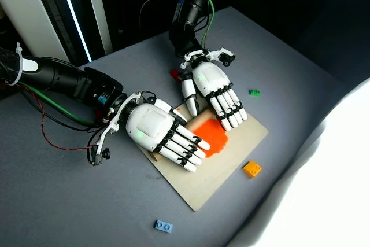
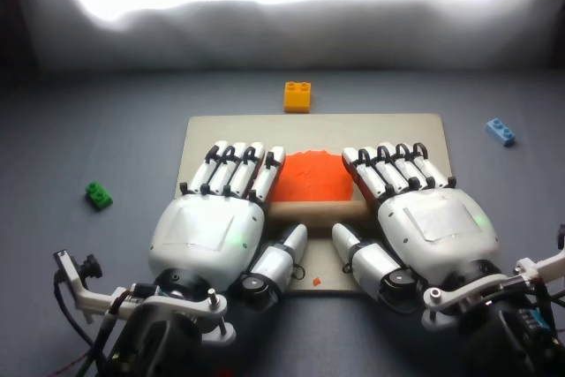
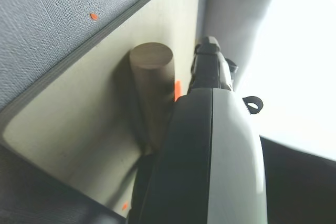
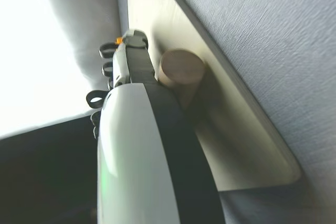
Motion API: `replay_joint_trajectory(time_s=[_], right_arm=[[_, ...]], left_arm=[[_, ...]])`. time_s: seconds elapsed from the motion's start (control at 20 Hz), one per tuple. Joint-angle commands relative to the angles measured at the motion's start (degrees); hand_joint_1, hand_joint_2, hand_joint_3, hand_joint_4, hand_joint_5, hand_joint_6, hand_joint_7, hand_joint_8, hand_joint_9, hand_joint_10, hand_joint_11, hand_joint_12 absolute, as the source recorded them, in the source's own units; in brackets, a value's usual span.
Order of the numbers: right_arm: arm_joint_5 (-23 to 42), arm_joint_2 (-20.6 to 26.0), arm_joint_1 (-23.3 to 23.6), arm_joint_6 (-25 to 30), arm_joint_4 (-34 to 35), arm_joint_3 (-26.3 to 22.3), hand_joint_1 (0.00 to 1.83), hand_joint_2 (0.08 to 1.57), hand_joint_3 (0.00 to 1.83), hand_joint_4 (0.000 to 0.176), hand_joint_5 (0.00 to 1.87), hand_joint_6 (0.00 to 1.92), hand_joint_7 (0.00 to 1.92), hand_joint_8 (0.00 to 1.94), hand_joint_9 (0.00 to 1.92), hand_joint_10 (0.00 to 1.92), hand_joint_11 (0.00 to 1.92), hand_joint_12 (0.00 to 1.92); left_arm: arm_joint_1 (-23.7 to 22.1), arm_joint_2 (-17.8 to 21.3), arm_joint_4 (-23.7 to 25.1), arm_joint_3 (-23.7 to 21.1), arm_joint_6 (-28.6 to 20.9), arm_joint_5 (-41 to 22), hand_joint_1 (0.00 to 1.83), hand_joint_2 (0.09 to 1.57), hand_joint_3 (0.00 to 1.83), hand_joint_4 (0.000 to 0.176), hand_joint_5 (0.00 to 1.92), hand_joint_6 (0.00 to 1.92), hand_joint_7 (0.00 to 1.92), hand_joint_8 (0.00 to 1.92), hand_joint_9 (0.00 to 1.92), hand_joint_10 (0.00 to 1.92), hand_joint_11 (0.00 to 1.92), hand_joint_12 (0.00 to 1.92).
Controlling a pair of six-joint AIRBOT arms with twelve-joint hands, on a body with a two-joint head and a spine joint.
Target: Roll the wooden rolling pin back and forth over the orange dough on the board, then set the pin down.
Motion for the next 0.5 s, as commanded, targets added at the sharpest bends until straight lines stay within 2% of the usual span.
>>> replay_joint_trajectory(time_s=[0.0, 0.45], right_arm=[[4.60, 0.10, 0.62, -0.04, -3.20, 0.52, 0.00, 1.57, 0.07, 0.000, 0.06, 0.01, 0.08, 0.00, 0.04, 0.01, 0.00, 0.14], [4.26, 0.08, 1.20, 0.18, -2.65, 1.73, 0.00, 1.57, 0.06, 0.000, 0.07, 0.01, 0.09, 0.00, 0.06, 0.00, 0.00, 0.18]], left_arm=[[-0.39, -0.14, 3.37, 0.32, 0.21, -5.27, 0.00, 1.52, 0.00, 0.000, 0.00, 0.00, 0.00, 0.00, 0.00, 0.00, 0.00, 0.00], [-1.59, -0.76, 3.35, 2.19, -0.55, -4.43, 0.00, 1.53, 0.00, 0.000, 0.01, 0.00, 0.00, 0.00, 0.00, 0.00, 0.00, 0.00]])
